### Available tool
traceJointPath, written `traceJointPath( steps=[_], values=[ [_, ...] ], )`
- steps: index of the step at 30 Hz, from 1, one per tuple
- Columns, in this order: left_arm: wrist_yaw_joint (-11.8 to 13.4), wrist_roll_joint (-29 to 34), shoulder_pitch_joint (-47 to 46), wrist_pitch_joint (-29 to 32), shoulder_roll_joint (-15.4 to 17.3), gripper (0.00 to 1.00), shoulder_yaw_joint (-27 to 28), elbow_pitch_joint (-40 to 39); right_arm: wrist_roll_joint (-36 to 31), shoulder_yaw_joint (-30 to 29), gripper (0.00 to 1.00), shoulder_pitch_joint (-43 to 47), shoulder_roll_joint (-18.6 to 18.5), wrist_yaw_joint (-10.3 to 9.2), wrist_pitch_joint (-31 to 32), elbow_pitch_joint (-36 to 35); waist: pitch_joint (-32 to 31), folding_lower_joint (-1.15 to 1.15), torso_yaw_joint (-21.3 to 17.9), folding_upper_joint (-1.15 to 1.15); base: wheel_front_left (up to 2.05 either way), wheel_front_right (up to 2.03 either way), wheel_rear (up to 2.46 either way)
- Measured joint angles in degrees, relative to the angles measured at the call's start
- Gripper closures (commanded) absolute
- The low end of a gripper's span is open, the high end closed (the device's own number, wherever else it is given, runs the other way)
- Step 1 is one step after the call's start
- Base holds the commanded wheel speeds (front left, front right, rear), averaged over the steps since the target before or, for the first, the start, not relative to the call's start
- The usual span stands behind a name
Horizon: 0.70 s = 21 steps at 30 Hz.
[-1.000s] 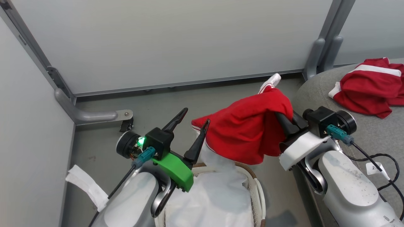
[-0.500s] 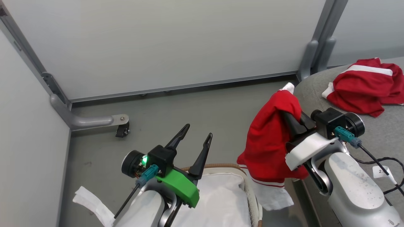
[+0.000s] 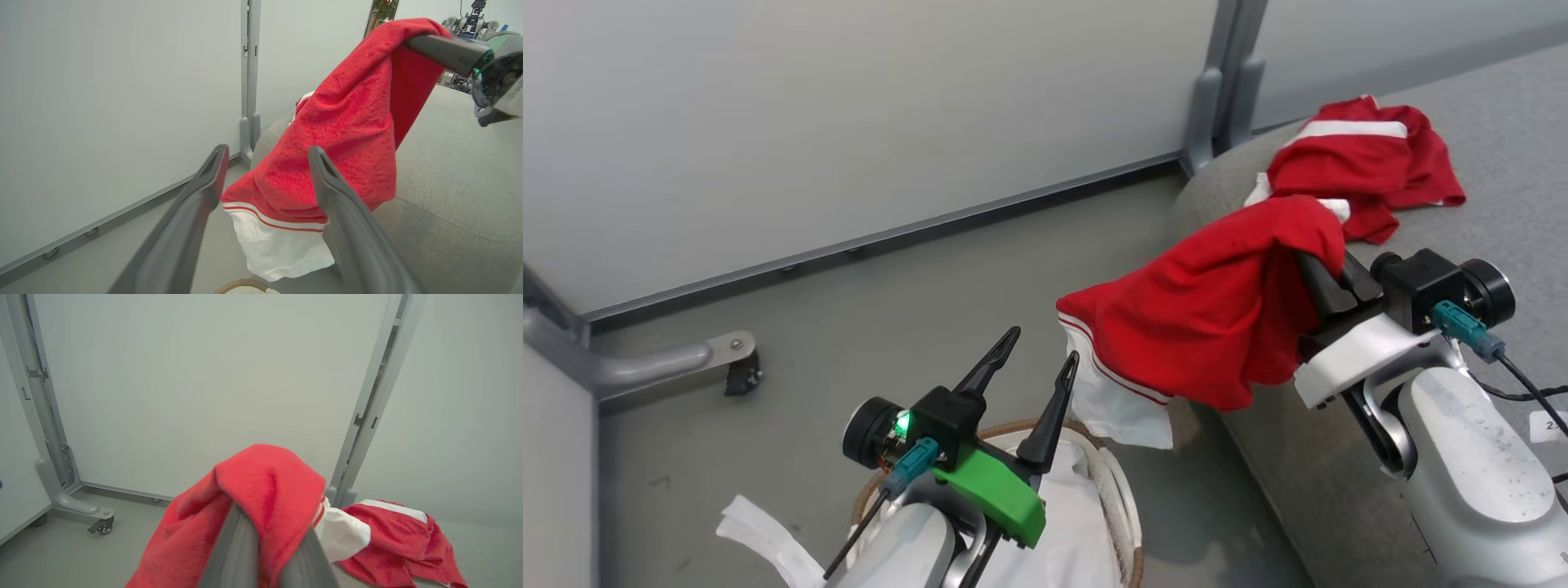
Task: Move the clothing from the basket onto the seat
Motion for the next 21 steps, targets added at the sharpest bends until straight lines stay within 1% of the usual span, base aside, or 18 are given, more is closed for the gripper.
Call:
traceJointPath(
  steps=[6, 10, 14, 18, 21],
  values=[
    [0.0, 0.0, -0.2, 0.0, -0.1, 0.00, -0.8, -0.1, -0.5, -1.6, 1.00, 0.0, 0.0, 0.00, 0.0, -0.7, 1.6, 0.00, -4.9, 0.00, 0.00, 0.00, 0.00],
    [0.0, 0.5, -0.8, 0.0, -0.1, 0.00, -1.1, 0.3, -0.9, -3.1, 1.00, 0.0, -0.2, 0.00, 0.0, -1.2, 3.1, 0.00, -7.5, 0.00, 0.00, 0.00, 0.00],
    [0.0, 0.6, -1.0, 0.0, -0.1, 0.00, -1.0, 0.7, -1.5, -3.5, 1.00, 0.0, -0.5, 0.00, 0.0, -1.6, 4.8, 0.00, -9.3, 0.00, 0.00, 0.00, 0.00],
    [0.0, 1.0, -1.6, 0.0, -0.1, 0.00, -0.7, 0.7, -2.0, -3.9, 1.00, -0.2, -0.9, 0.00, 0.0, -1.6, 6.5, 0.00, -10.1, 0.00, 0.00, 0.00, 0.00],
    [0.0, 1.2, -2.1, 0.0, -0.1, 0.00, -0.3, 0.7, -1.6, -7.2, 1.00, -2.1, -0.3, 0.00, 0.0, -1.2, 7.9, 0.00, -10.3, 0.00, 0.00, 0.00, 0.00]
  ],
)
